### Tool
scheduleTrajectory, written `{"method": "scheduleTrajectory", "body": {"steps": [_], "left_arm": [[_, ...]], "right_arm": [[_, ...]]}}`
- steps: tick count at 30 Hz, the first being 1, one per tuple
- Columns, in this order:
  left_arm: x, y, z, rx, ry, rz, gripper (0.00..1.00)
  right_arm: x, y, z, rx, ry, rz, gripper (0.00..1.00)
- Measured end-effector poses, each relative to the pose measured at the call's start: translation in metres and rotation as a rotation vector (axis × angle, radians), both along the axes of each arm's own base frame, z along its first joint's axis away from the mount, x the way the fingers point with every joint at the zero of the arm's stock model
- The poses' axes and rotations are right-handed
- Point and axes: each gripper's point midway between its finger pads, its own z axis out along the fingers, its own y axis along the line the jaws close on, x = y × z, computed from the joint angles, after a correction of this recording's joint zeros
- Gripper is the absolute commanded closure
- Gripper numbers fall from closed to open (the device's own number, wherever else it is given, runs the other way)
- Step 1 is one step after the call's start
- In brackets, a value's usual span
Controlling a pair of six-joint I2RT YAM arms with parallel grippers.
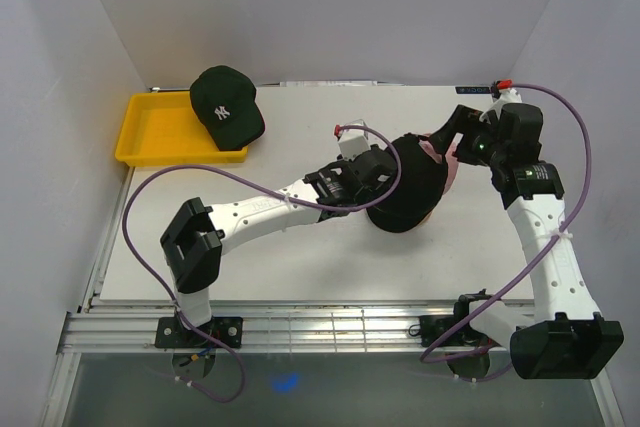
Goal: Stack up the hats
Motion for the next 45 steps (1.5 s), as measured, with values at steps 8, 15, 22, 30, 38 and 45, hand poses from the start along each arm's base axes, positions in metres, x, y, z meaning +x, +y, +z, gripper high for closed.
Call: {"method": "scheduleTrajectory", "body": {"steps": [8, 15, 22, 30, 38, 45], "left_arm": [[0.000, -0.001, 0.002, 0.000, 0.002, -0.005, 0.46], [0.001, -0.004, 0.001, 0.005, 0.006, -0.008, 0.46], [0.001, -0.005, 0.004, 0.004, 0.003, -0.010, 0.46], [0.001, -0.005, 0.005, 0.001, 0.003, -0.012, 0.46], [0.001, -0.006, 0.005, 0.006, 0.003, -0.019, 0.46], [0.001, -0.006, 0.005, 0.007, 0.002, -0.021, 0.47]], "right_arm": [[-0.005, -0.002, 0.001, -0.034, -0.019, 0.018, 0.25], [-0.008, -0.002, -0.006, -0.058, -0.004, 0.034, 0.33], [-0.006, -0.003, -0.013, -0.079, 0.012, 0.046, 0.38], [0.003, -0.006, -0.022, -0.094, 0.045, 0.036, 0.42], [0.019, -0.011, -0.016, -0.115, 0.052, 0.008, 0.48], [0.030, -0.015, -0.032, -0.133, 0.099, -0.007, 0.55]]}}
